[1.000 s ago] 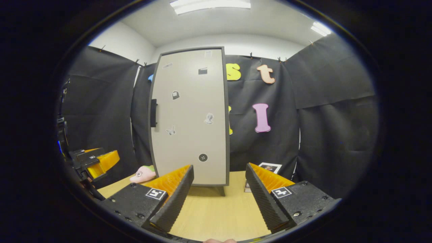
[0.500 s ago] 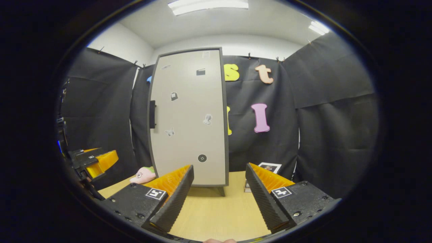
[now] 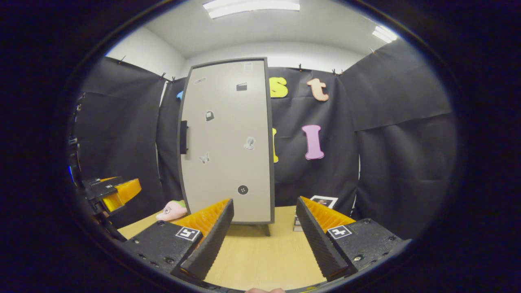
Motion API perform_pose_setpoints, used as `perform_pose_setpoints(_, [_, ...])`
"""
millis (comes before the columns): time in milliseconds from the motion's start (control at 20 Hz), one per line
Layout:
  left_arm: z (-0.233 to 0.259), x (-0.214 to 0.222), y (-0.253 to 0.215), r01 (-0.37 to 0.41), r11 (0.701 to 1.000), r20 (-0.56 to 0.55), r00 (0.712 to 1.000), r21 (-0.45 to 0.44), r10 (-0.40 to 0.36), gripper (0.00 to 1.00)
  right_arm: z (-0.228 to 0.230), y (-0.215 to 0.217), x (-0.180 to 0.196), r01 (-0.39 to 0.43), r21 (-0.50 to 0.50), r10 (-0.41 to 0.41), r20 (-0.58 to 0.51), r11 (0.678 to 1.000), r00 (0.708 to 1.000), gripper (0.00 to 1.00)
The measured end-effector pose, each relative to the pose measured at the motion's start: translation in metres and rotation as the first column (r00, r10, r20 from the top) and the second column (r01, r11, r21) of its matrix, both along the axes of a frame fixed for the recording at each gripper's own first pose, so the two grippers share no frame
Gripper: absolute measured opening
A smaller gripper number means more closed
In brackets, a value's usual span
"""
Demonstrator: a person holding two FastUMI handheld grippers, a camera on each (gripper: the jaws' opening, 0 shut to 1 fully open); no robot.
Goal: Open the cabinet door with the right hand, grasp the bottle in the cabinet with the left hand and place it on the coaster, then close the cabinet door with the right hand.
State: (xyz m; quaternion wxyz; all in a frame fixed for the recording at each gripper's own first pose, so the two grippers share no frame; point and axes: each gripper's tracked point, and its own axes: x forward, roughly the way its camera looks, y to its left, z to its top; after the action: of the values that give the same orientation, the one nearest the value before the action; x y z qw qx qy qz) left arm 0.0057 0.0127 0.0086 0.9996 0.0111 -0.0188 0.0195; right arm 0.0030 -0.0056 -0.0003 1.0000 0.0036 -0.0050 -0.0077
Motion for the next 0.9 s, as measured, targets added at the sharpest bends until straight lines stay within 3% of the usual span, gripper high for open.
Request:
perform_pose_setpoints(400, [-0.003,-0.010,0.000,0.000,1.000,-0.010,1.000,0.004,0.000,0.95,0.013,0.017,0.009,-0.064,-0.021,0.065,0.012,0.998,0.998,0.94])
perform_pose_setpoints(500, [-0.004,-0.012,-0.002,0.004,1.000,-0.014,1.000,0.008,-0.004,0.95,0.017,0.021,0.017,-0.091,-0.037,0.091,0.011,0.995,0.996,0.94])
perform_pose_setpoints(550, [-0.005,-0.013,-0.002,0.006,1.000,-0.017,1.000,0.014,-0.006,0.95,0.021,0.024,0.022,-0.105,-0.045,0.105,0.012,0.993,0.994,0.98])
perform_pose_setpoints(600, [-0.006,-0.015,-0.003,0.006,1.000,-0.020,1.000,0.019,-0.006,0.95,0.024,0.027,0.025,-0.116,-0.051,0.117,0.014,0.992,0.993,0.94])
perform_pose_setpoints(700, [-0.007,-0.018,-0.004,0.004,1.000,-0.017,1.000,0.024,-0.003,0.95,0.033,0.031,0.036,-0.139,-0.058,0.141,0.019,0.989,0.990,0.94])
perform_pose_setpoints(750, [-0.007,-0.020,-0.005,0.005,1.000,-0.016,1.000,0.024,-0.004,0.95,0.037,0.035,0.042,-0.149,-0.064,0.151,0.020,0.987,0.988,0.98])
perform_pose_setpoints(850, [-0.008,-0.023,-0.006,0.006,1.000,-0.019,1.000,0.021,-0.006,0.95,0.043,0.043,0.054,-0.168,-0.068,0.170,0.014,0.983,0.985,0.94])
perform_pose_setpoints(900, [-0.009,-0.025,-0.008,0.009,1.000,-0.023,1.000,0.017,-0.009,0.95,0.047,0.050,0.061,-0.185,-0.068,0.186,0.010,0.980,0.983,0.98])
